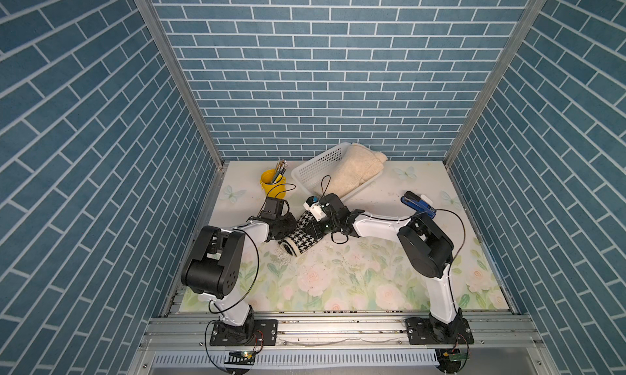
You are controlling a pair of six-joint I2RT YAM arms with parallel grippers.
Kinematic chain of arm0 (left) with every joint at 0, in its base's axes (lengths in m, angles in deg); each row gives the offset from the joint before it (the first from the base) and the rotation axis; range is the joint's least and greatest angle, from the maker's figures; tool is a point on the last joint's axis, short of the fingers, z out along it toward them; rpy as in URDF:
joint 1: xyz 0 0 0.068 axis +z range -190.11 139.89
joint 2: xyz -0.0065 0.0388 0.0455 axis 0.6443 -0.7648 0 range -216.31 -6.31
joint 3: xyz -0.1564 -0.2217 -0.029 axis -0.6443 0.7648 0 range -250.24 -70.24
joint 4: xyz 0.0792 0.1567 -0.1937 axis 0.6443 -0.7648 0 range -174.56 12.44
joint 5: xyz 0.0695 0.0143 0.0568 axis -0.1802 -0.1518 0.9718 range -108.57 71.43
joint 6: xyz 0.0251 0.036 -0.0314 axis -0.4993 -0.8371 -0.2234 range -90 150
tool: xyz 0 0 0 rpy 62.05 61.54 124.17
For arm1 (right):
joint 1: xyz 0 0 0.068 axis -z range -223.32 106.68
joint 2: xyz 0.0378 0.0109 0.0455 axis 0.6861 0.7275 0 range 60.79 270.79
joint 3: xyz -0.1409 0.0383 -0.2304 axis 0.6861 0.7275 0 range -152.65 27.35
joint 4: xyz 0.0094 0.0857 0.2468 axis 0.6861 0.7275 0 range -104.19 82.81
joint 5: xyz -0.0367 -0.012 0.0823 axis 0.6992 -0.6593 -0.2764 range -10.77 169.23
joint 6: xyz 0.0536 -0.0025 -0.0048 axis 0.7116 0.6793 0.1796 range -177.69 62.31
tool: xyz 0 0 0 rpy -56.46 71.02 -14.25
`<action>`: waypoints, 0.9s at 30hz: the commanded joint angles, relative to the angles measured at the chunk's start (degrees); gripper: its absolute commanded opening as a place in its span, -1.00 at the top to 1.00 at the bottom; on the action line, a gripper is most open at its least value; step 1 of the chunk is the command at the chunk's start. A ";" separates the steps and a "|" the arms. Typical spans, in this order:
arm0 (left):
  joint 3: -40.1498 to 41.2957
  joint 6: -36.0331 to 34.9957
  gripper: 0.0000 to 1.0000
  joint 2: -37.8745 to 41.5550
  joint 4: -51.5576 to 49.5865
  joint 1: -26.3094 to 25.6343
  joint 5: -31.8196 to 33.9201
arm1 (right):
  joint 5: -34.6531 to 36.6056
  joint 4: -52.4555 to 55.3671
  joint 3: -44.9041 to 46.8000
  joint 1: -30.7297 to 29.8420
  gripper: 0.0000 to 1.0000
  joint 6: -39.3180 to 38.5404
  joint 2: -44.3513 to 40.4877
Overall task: Roll up the scarf and place it into the basket
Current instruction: Pick up the scarf at the center of the board.
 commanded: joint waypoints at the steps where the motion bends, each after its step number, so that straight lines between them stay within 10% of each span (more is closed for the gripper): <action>1: 0.88 0.17 0.80 -3.63 -2.94 -1.00 0.03 | 1.93 2.63 6.94 0.25 0.12 2.34 -8.27; 11: 0.94 0.89 0.82 -5.12 -2.73 -4.37 0.28 | -0.74 -9.33 27.81 3.04 -1.00 11.54 -19.12; 22: 3.33 4.98 0.82 -5.18 -1.35 -12.49 0.87 | -11.24 -50.43 40.39 5.31 -0.99 32.01 -12.68; 27: 4.07 7.69 0.83 -5.30 -0.57 -16.60 0.86 | -11.33 -53.00 40.45 5.37 -0.99 35.72 -9.66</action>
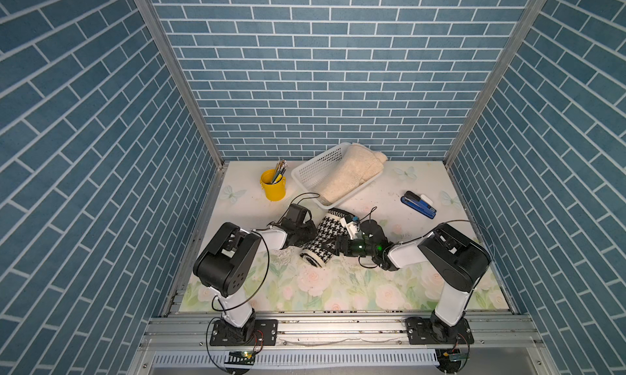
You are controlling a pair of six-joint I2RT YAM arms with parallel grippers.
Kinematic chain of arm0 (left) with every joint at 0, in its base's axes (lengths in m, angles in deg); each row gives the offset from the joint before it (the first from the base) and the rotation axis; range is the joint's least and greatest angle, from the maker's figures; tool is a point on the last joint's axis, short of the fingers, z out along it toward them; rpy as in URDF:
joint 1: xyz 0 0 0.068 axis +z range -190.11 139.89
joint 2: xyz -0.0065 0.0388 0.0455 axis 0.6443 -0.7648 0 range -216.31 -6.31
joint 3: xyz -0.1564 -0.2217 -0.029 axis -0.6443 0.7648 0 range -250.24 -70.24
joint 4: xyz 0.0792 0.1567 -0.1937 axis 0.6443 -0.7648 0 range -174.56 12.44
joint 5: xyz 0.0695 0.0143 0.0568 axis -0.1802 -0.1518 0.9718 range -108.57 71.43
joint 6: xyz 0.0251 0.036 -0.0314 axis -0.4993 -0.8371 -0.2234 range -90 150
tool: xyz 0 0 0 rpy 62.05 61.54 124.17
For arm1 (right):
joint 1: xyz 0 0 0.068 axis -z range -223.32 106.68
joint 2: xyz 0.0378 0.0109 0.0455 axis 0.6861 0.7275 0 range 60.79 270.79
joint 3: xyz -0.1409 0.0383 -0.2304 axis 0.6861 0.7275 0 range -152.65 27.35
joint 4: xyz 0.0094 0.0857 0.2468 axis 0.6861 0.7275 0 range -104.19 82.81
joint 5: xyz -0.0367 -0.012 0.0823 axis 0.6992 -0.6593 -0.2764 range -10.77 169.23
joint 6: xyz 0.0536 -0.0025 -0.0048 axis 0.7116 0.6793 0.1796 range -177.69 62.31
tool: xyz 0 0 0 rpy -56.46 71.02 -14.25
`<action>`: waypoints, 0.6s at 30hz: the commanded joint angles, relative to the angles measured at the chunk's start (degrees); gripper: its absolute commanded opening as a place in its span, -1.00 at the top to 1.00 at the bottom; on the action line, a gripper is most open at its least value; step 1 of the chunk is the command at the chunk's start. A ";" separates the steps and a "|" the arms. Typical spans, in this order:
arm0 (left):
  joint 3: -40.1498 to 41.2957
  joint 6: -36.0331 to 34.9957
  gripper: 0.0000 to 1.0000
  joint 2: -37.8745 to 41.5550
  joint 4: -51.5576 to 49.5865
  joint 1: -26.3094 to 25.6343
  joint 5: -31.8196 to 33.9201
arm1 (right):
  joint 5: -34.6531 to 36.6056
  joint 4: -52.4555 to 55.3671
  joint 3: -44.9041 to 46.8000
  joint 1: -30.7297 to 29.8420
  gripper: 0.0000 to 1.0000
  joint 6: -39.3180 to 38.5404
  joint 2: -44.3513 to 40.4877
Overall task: Roll up the scarf and place it into the basket
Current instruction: Pick up the scarf at the center of the board.
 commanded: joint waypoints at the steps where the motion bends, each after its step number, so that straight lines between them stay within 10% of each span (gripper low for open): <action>1: 3.20 2.45 0.83 -2.37 -6.86 -3.35 -0.27 | -1.23 -7.23 0.40 0.17 -0.99 5.82 1.96; 12: 7.96 9.23 0.85 0.92 -4.29 -11.69 -0.24 | 1.05 -20.71 5.66 1.44 -0.99 14.82 7.40; 18: 8.70 9.61 0.85 2.17 -4.30 -11.89 0.33 | 1.05 -14.71 4.26 1.24 -0.08 11.57 7.28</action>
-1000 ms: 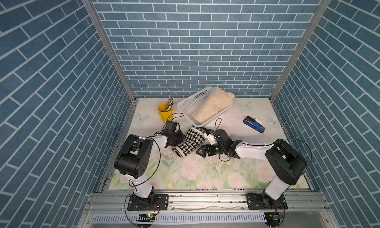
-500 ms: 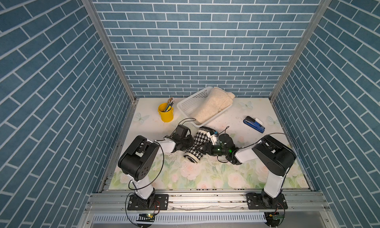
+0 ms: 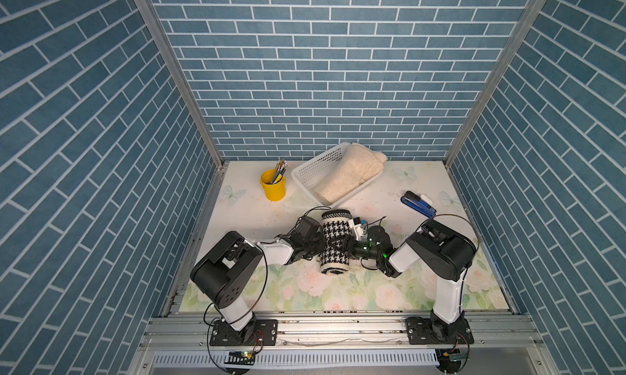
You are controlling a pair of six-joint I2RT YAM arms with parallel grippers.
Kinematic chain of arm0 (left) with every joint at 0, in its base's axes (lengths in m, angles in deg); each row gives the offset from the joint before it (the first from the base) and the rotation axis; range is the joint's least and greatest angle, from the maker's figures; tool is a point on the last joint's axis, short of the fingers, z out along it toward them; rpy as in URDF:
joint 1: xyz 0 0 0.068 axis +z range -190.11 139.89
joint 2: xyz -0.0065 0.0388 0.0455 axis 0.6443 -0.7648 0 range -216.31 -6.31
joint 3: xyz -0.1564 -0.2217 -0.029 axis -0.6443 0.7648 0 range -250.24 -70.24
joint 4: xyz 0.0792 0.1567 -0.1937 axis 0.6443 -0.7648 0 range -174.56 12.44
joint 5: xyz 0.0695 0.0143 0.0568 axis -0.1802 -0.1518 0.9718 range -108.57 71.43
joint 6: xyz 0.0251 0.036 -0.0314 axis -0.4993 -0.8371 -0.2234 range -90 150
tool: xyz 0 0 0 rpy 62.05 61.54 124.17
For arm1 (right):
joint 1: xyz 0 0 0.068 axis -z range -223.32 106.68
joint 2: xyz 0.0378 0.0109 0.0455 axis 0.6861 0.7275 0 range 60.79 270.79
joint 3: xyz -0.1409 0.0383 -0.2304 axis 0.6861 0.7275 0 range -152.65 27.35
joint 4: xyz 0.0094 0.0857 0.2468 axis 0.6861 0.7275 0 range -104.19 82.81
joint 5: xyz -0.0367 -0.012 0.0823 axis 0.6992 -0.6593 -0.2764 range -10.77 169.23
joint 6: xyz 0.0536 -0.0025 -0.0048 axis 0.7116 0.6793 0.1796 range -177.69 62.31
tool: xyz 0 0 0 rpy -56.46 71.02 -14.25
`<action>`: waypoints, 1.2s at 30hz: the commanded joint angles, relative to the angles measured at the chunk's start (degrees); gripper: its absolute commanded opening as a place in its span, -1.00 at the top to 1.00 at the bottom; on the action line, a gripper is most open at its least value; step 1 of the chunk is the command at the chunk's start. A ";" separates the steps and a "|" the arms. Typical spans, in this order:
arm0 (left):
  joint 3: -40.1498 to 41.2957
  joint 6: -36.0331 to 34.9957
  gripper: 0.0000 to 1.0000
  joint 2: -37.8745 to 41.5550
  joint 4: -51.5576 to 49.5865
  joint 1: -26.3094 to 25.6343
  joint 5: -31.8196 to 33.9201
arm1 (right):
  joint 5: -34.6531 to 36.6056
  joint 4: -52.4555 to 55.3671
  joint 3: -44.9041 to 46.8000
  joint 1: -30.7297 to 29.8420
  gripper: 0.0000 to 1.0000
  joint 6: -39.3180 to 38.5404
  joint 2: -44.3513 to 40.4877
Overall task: Roll up the scarf and place it into the basket
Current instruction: Pick up the scarf at the center of the board, then place the scarf in the basket.
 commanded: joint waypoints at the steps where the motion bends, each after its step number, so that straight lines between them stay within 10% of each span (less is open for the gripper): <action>1: 2.33 0.36 0.85 -2.00 -8.32 -2.06 -3.68 | 0.24 6.74 -1.96 -1.11 0.06 -3.33 -0.08; 6: 1.61 0.33 0.86 -2.47 -8.01 -2.15 -4.17 | 2.10 18.21 -4.04 -2.42 1.00 -10.56 -4.89; 20: -2.23 -11.22 0.83 27.83 -31.96 16.94 5.08 | 2.25 49.39 -26.25 -0.61 1.00 -28.55 -20.45; 30: 0.44 -12.36 0.82 30.79 -31.79 21.52 1.60 | -2.48 25.26 -53.49 6.87 1.00 -11.18 6.89; 36: 1.90 -12.36 0.82 30.14 -29.60 22.33 0.37 | 6.36 16.99 -70.31 8.17 1.00 -0.35 24.23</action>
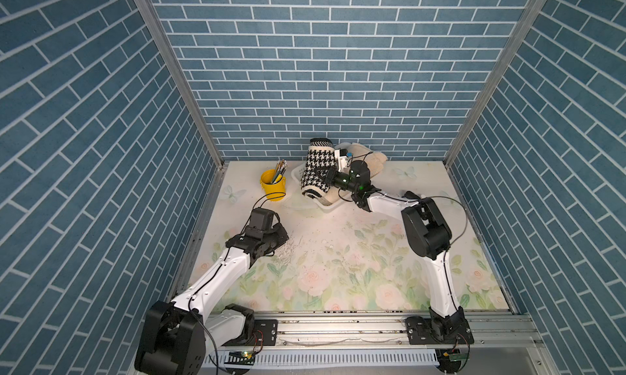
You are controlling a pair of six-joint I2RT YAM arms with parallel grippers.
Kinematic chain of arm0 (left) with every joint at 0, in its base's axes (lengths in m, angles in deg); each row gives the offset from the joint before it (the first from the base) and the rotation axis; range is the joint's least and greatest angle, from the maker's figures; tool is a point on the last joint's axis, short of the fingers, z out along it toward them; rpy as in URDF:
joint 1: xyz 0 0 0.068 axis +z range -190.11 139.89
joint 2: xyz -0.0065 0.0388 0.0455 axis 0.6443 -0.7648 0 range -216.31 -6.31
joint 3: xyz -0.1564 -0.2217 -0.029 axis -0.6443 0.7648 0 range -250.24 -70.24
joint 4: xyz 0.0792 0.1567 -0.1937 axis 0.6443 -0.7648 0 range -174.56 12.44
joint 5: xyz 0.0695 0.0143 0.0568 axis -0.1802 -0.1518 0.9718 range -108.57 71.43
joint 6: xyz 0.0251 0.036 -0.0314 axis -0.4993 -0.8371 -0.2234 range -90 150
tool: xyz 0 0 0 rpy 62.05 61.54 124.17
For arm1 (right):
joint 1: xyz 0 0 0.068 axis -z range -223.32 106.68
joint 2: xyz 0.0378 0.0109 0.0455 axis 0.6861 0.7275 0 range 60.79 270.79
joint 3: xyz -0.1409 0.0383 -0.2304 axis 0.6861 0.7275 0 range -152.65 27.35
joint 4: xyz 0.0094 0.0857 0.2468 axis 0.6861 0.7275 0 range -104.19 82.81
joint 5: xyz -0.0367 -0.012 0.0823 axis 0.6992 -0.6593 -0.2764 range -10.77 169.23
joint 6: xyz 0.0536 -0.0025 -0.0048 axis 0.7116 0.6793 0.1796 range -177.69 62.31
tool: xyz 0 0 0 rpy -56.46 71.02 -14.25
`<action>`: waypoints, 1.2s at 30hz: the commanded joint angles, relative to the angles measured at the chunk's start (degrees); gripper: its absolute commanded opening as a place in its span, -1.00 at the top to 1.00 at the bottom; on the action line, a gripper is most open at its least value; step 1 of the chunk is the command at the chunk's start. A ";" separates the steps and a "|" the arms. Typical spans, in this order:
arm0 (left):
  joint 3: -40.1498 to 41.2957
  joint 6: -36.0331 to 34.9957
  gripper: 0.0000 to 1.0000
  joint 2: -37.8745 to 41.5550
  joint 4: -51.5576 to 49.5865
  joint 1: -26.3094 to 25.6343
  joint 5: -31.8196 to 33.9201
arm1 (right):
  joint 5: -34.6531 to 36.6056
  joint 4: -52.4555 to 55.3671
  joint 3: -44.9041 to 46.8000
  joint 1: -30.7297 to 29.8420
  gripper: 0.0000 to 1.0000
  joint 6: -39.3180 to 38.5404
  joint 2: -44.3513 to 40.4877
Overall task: Roll up the scarf and place it into the basket
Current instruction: Place the scarf in the basket.
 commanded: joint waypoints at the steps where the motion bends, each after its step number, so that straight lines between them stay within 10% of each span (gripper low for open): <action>1: 0.38 -1.18 0.82 -0.94 0.65 0.73 -0.90 | 5.40 -9.74 -7.76 0.09 1.00 9.20 6.24; 12: 0.26 -2.86 0.82 -3.52 2.05 2.34 -2.96 | 25.69 -5.74 -11.18 -0.04 1.00 9.50 9.28; 17: 1.70 -3.21 0.82 -3.60 3.43 3.66 -4.15 | 27.91 5.89 -15.50 -0.17 0.65 7.85 9.60; 25: 3.24 -3.30 0.82 -3.38 4.53 4.61 -5.12 | 31.25 13.52 -17.17 -1.12 -0.73 3.07 6.32; 36: 3.83 -3.30 0.82 -2.41 4.29 5.10 -5.12 | 29.13 12.49 -13.18 -0.74 -0.94 2.51 0.77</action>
